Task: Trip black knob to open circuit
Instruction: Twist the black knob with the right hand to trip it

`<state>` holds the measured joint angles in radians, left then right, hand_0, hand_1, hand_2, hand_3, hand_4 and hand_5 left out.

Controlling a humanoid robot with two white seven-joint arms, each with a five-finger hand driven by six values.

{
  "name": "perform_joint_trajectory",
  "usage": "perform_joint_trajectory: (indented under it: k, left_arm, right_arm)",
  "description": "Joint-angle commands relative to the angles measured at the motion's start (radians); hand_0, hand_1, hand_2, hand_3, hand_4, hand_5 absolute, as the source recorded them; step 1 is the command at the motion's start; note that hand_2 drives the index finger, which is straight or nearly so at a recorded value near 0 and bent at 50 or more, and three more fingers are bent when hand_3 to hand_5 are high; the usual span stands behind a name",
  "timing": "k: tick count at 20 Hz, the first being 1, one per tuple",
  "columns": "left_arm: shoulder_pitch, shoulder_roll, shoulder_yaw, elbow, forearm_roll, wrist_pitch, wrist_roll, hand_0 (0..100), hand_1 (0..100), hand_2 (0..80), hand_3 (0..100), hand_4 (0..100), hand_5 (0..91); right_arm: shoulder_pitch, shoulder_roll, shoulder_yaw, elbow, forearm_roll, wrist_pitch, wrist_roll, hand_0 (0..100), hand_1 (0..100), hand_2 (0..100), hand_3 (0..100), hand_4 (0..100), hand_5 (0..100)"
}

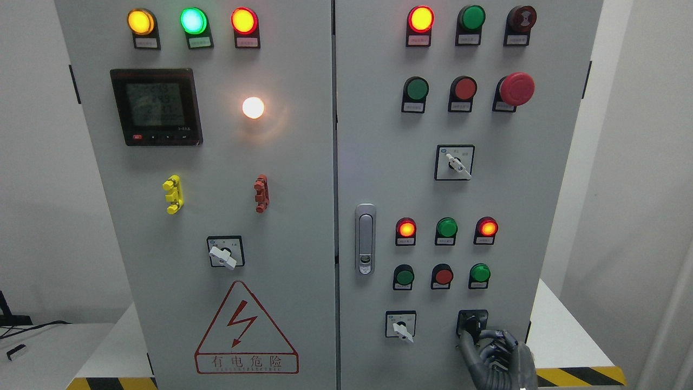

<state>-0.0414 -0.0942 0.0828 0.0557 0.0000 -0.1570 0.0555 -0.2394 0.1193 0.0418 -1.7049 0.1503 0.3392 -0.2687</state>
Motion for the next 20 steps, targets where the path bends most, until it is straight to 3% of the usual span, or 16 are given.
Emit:
perform_joint_trajectory:
  k: [1, 20]
  left_arm:
    - [0.000, 0.001, 0.000, 0.001, -0.031, 0.000, 0.000, 12, 39, 0.0, 0, 0, 0.0]
    - [0.000, 0.001, 0.000, 0.001, -0.031, 0.000, 0.000, 12, 39, 0.0, 0, 0, 0.0]
  right_arm:
    - [-0.001, 0.002, 0.004, 0.001, -0.002, 0.003, -0.001, 34, 70, 55, 89, 93, 100]
    - [-0.001, 0.008, 0.015, 0.004, -0.032, 0.004, 0.000, 35, 69, 57, 90, 93, 100]
